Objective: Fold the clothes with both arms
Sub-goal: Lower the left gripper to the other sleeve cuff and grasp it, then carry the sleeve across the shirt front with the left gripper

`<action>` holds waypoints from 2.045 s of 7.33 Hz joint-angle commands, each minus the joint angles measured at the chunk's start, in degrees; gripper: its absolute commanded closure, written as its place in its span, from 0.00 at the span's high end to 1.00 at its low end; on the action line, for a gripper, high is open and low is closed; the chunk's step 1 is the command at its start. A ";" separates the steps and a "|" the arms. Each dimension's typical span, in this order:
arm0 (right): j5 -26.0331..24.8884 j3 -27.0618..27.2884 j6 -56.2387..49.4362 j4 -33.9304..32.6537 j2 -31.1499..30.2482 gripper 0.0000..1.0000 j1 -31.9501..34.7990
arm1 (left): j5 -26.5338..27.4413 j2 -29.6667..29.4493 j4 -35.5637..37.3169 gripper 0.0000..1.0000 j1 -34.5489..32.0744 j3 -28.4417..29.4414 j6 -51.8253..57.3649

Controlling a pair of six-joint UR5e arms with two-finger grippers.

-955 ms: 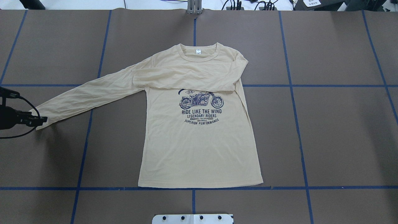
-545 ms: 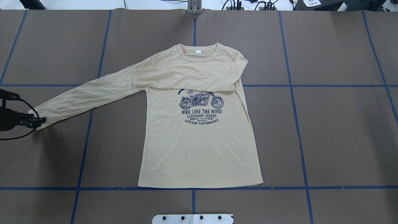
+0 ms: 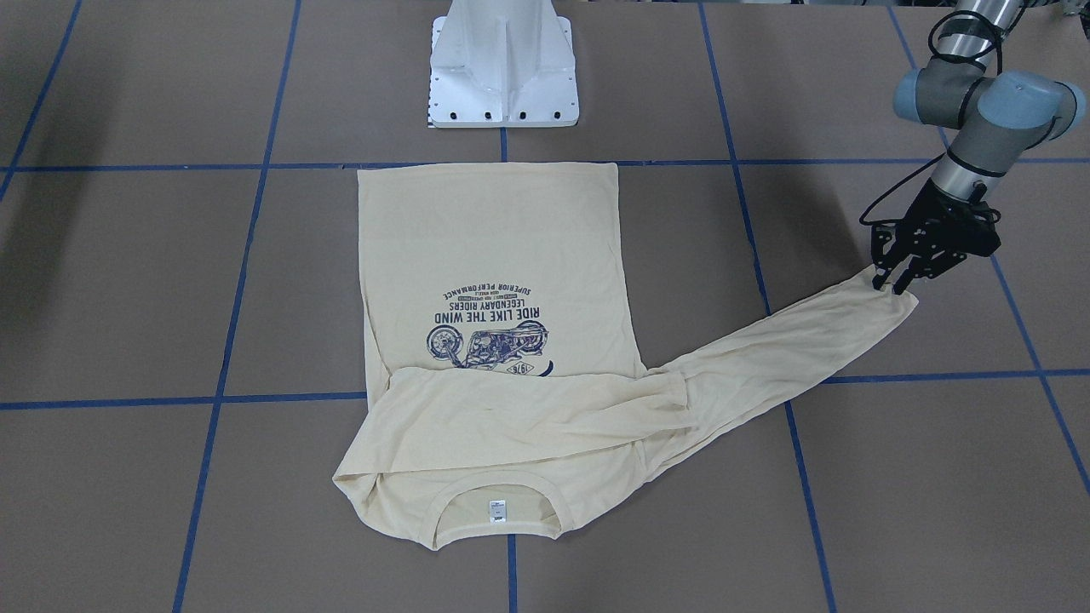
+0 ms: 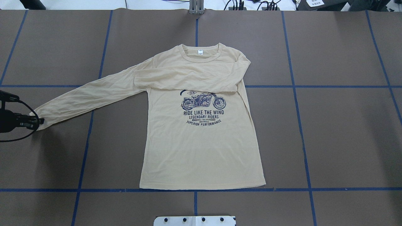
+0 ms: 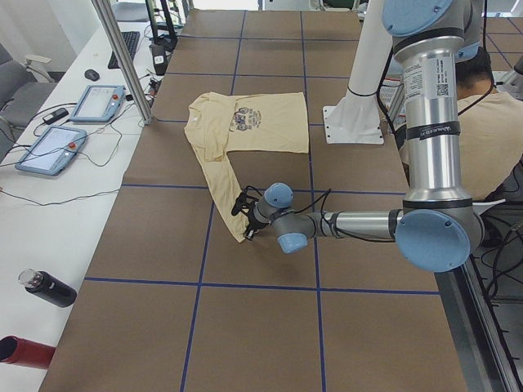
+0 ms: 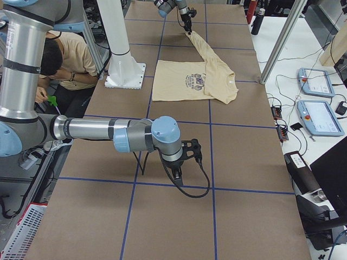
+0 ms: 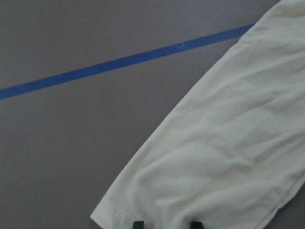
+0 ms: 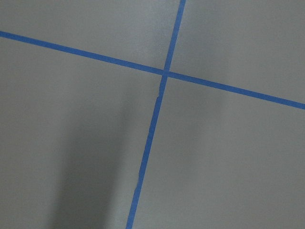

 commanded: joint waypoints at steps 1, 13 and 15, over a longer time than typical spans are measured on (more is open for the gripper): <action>0.00 0.13 0.08 0.00 -0.17 1.00 0.05 | -0.09 0.16 -2.02 0.00 0.00 -0.47 0.31; 0.00 -0.31 0.34 0.00 -0.34 1.00 0.05 | -6.50 -54.16 70.64 0.00 1.05 -11.18 -2.04; 0.00 -0.31 0.43 -0.09 -0.34 1.00 0.05 | -6.68 -72.69 70.05 0.00 3.15 10.84 -10.28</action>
